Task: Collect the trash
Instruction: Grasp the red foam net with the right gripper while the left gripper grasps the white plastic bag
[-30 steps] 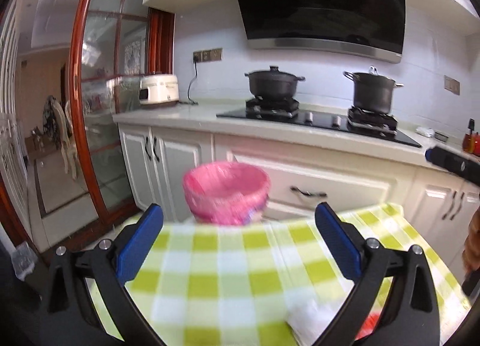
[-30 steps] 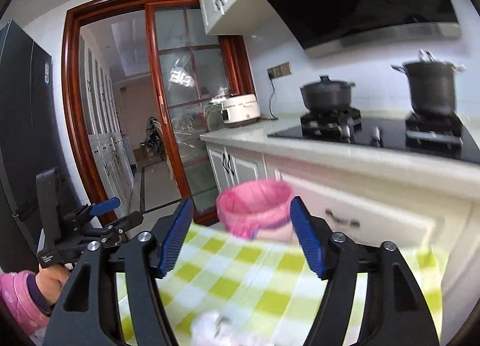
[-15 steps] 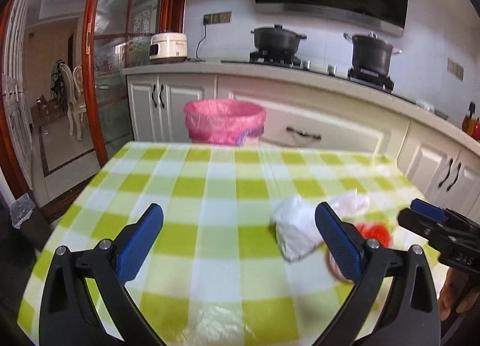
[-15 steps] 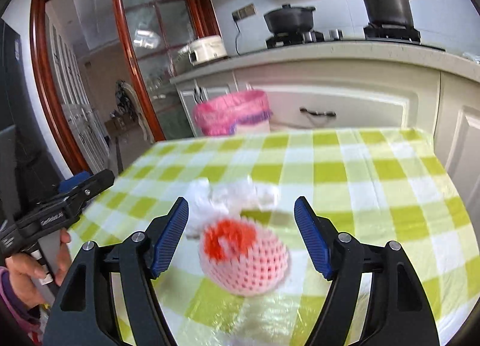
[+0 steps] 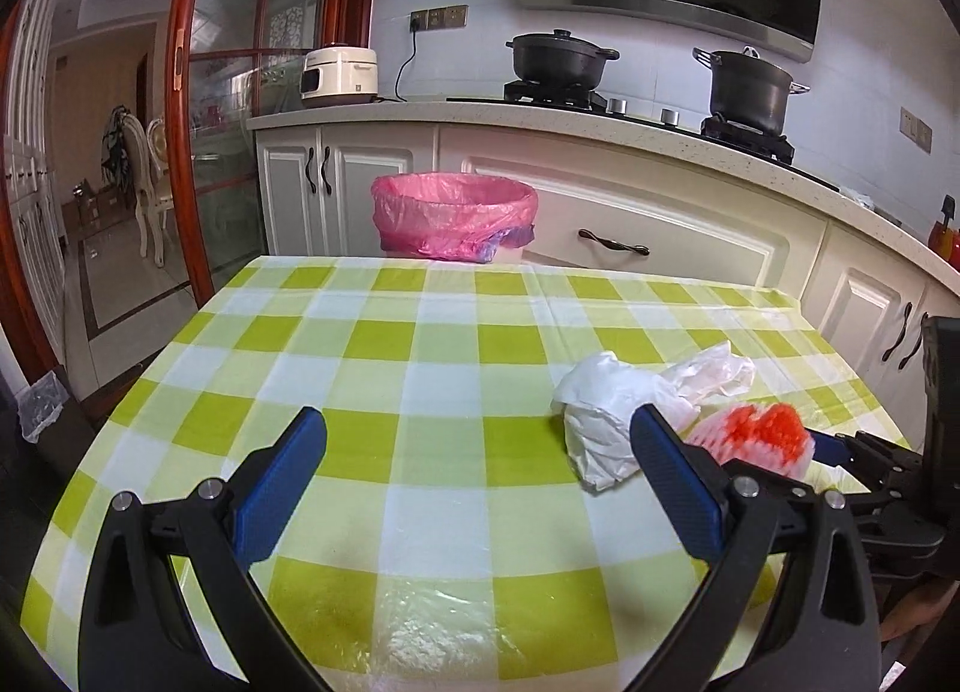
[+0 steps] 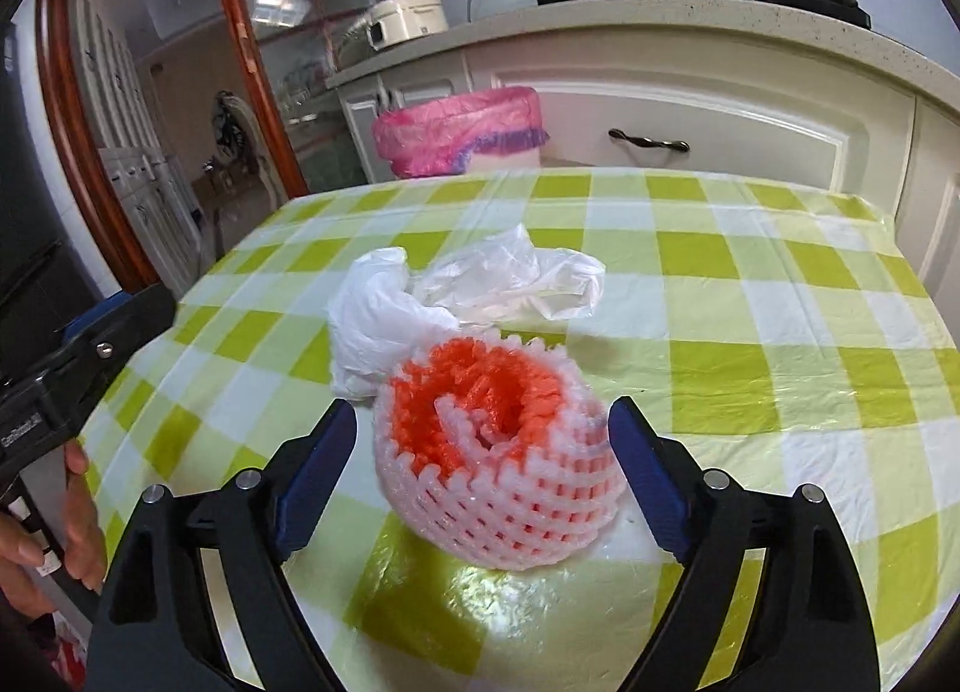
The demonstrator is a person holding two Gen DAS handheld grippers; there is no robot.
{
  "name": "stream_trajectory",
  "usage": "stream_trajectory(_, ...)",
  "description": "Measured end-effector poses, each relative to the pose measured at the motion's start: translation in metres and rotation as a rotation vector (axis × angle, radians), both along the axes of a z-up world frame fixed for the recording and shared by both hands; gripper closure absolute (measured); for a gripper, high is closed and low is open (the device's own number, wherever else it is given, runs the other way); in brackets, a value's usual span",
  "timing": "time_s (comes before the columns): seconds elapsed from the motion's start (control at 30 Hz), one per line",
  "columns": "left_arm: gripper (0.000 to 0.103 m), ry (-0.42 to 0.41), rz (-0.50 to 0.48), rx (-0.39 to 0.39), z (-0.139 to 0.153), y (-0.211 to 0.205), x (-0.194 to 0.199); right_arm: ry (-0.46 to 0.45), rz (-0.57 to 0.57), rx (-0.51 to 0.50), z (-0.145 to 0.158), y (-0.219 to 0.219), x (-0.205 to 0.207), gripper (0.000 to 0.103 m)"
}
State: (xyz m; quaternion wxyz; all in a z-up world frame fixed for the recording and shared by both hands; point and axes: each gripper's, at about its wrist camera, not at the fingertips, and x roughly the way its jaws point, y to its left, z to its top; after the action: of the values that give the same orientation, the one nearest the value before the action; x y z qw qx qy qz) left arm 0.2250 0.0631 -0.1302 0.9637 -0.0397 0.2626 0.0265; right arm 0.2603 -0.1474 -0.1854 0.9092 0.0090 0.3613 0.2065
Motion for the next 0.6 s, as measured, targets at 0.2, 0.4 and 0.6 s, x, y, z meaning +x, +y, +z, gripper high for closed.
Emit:
stream_trajectory(0.2, 0.005, 0.004, 0.001, 0.005, -0.001, 0.001, 0.002, 0.027, -0.012, -0.005, -0.004, -0.002, 0.007, 0.023)
stream_trajectory(0.4, 0.005, 0.032, -0.012, 0.018, -0.007, -0.007, 0.011, -0.003, 0.004, -0.029, 0.000, -0.006, 0.000, 0.054)
stream_trajectory(0.6, 0.005, 0.082, -0.056, 0.027, -0.020, -0.031, 0.029, -0.037, -0.040, 0.047, 0.013, -0.037, -0.012, 0.057)
